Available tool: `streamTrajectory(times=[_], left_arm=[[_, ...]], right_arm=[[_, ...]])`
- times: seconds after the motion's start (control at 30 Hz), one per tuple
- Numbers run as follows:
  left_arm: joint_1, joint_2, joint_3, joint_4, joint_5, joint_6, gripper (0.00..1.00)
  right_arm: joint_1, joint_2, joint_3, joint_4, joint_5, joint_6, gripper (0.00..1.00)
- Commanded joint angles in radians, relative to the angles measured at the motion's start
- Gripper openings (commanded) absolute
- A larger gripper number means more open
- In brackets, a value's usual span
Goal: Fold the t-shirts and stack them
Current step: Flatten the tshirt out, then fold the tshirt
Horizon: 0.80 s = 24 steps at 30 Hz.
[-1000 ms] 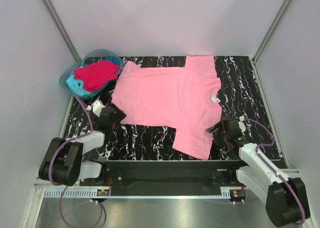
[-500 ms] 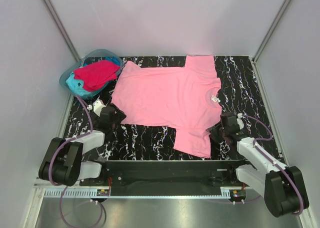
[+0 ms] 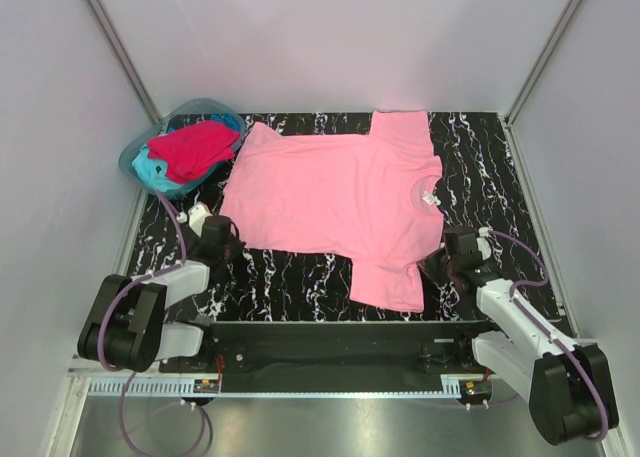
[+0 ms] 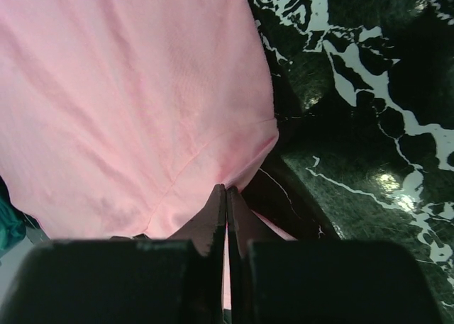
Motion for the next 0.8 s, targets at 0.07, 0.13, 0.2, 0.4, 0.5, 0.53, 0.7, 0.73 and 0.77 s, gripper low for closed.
streamTrajectory(times=[0.07, 0.13, 0.2, 0.4, 0.5, 0.53, 0.7, 0.73, 0.77], left_arm=[[0.0, -0.021, 0.03, -0.009, 0.015, 0.001, 0.1], [-0.006, -0.035, 0.03, -0.022, 0.009, -0.002, 0.04], [-0.011, -0.046, 0.029, -0.038, 0.004, -0.011, 0.0], [-0.098, -0.107, 0.038, -0.142, -0.08, -0.047, 0.0], [-0.158, -0.142, 0.058, -0.223, -0.155, -0.073, 0.0], [-0.171, -0.158, 0.059, -0.286, -0.172, -0.082, 0.0], [-0.204, -0.257, 0.044, -0.395, -0.23, -0.136, 0.0], [-0.204, -0.271, 0.044, -0.439, -0.238, -0.142, 0.0], [-0.204, -0.29, 0.044, -0.464, -0.244, -0.156, 0.0]], right_arm=[[-0.013, -0.063, 0.038, -0.086, 0.08, 0.003, 0.0], [-0.02, -0.076, 0.045, -0.102, 0.086, 0.002, 0.0], [-0.027, -0.074, 0.049, -0.114, 0.086, -0.003, 0.0], [-0.076, -0.064, 0.068, -0.118, 0.095, -0.034, 0.0], [-0.127, -0.063, 0.09, -0.131, 0.114, -0.05, 0.0], [-0.139, -0.065, 0.095, -0.131, 0.12, -0.054, 0.0], [-0.198, -0.054, 0.142, -0.148, 0.13, -0.075, 0.0], [-0.21, -0.054, 0.147, -0.154, 0.141, -0.078, 0.0], [-0.217, -0.054, 0.157, -0.172, 0.144, -0.086, 0.0]])
